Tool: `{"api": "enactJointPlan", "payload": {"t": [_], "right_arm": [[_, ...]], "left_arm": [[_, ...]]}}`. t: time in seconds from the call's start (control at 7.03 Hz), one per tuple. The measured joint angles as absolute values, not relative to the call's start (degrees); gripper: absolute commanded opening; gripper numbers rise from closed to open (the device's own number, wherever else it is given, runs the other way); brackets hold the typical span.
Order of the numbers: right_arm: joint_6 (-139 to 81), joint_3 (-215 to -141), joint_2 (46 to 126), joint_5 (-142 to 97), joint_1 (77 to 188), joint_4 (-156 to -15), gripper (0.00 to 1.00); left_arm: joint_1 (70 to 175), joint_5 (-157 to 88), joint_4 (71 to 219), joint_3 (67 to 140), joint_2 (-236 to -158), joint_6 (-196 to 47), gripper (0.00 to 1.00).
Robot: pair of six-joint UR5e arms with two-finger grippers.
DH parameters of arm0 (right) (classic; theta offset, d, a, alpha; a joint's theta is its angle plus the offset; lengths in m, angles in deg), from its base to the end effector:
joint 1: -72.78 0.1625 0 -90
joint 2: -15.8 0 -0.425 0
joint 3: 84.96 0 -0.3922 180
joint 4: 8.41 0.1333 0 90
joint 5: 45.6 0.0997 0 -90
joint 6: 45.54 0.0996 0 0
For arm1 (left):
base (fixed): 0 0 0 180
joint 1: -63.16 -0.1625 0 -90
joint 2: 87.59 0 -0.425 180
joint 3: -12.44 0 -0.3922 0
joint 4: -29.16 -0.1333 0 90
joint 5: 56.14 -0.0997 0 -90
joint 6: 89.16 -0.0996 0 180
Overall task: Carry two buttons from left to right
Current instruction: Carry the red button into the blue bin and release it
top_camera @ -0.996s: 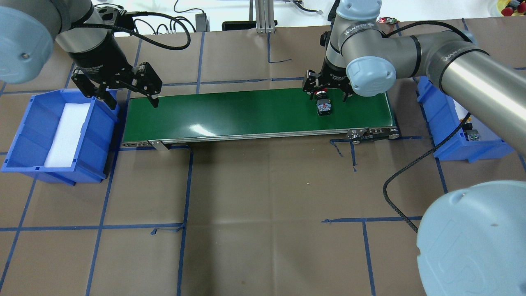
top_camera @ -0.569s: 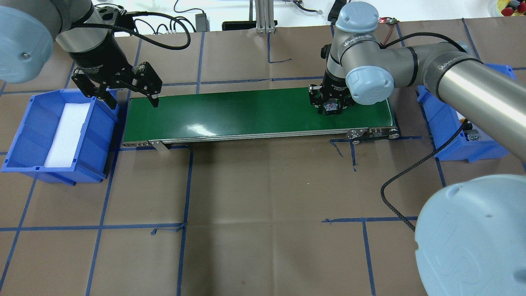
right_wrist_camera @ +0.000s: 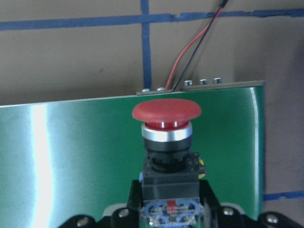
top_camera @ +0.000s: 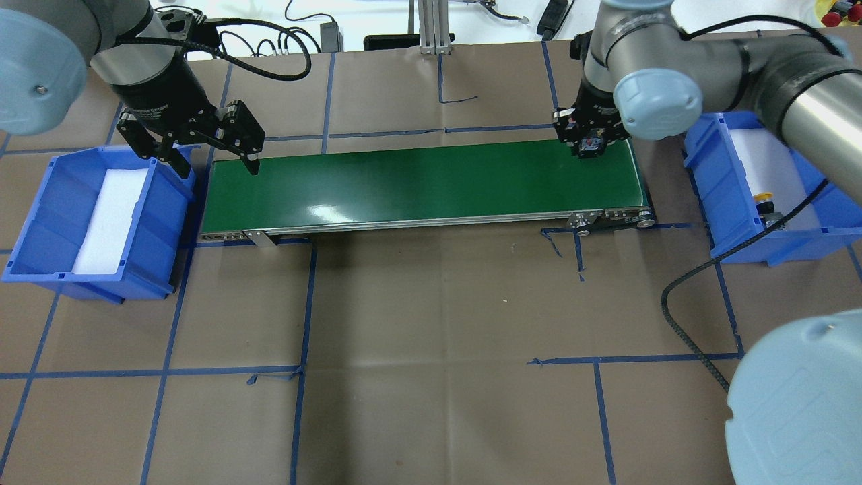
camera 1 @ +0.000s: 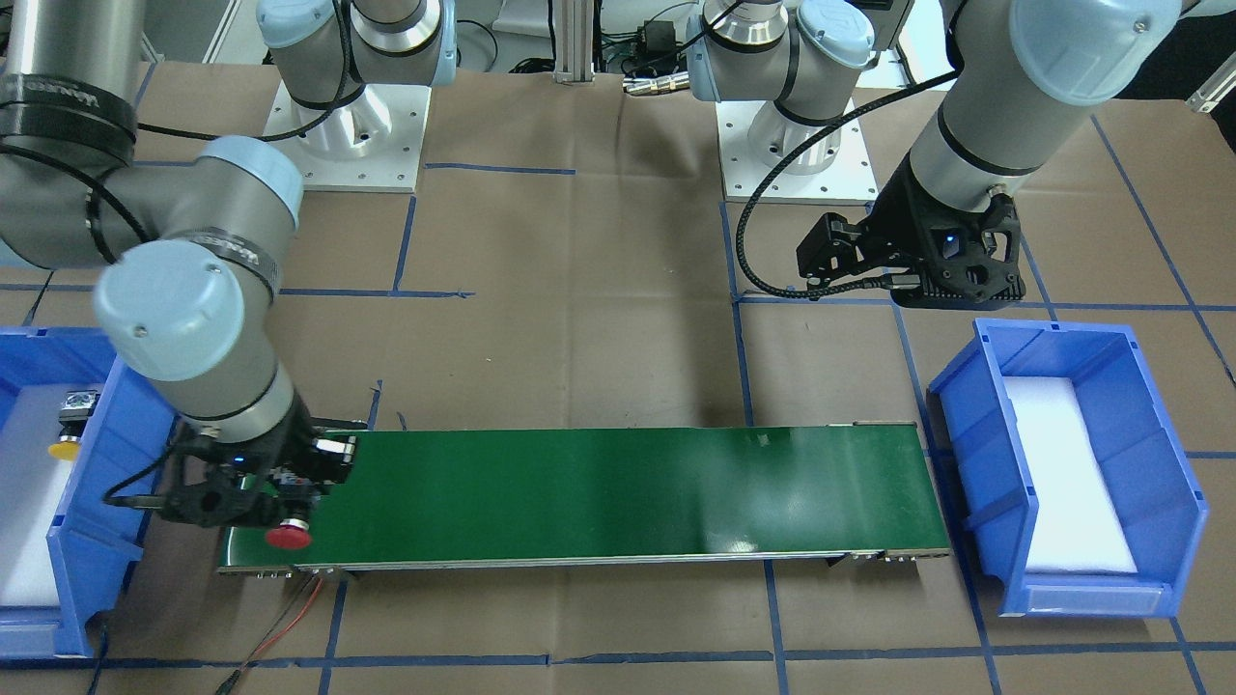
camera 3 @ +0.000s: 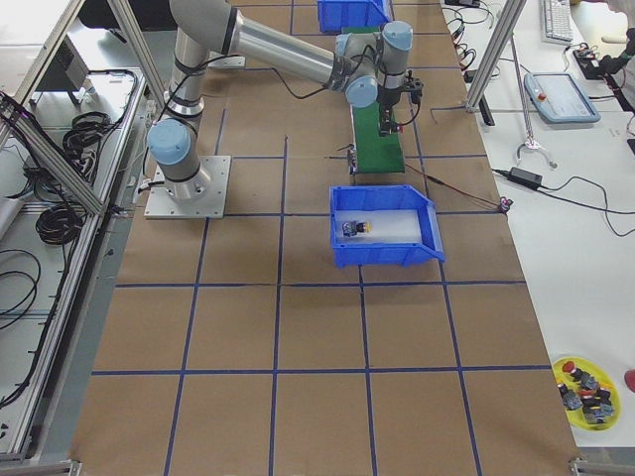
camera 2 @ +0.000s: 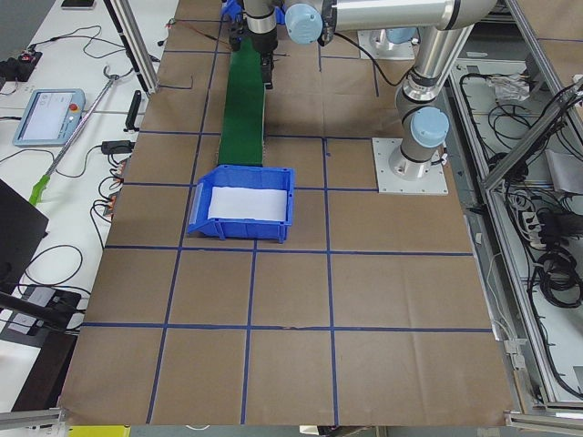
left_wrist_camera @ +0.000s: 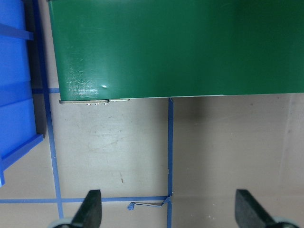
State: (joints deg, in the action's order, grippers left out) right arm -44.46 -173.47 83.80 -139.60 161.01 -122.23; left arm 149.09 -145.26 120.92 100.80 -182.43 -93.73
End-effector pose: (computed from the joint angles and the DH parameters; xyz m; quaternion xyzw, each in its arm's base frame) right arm 0.1068 -0.6354 0.3257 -0.0259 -0.9986 0.0287 0.0351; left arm -0.0977 -0.5264 0.4563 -0.0040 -0.9990 -0.0426 0.0109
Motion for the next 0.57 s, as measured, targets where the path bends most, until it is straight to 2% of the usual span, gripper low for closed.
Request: {"api": "enactJointPlan", "payload": {"t": [0.28, 0.57], "right_arm": [[-57.2, -171.3, 88.1, -140.5, 151.0, -118.7, 0.06], [-72.2, -171.0, 88.1, -140.0, 140.1, -118.3, 0.05]], "left_arm": [[149.0, -145.2, 120.9, 100.6, -182.6, -93.8, 1.0], [148.9, -145.2, 120.9, 100.1, -182.6, -93.8, 1.0]]}}
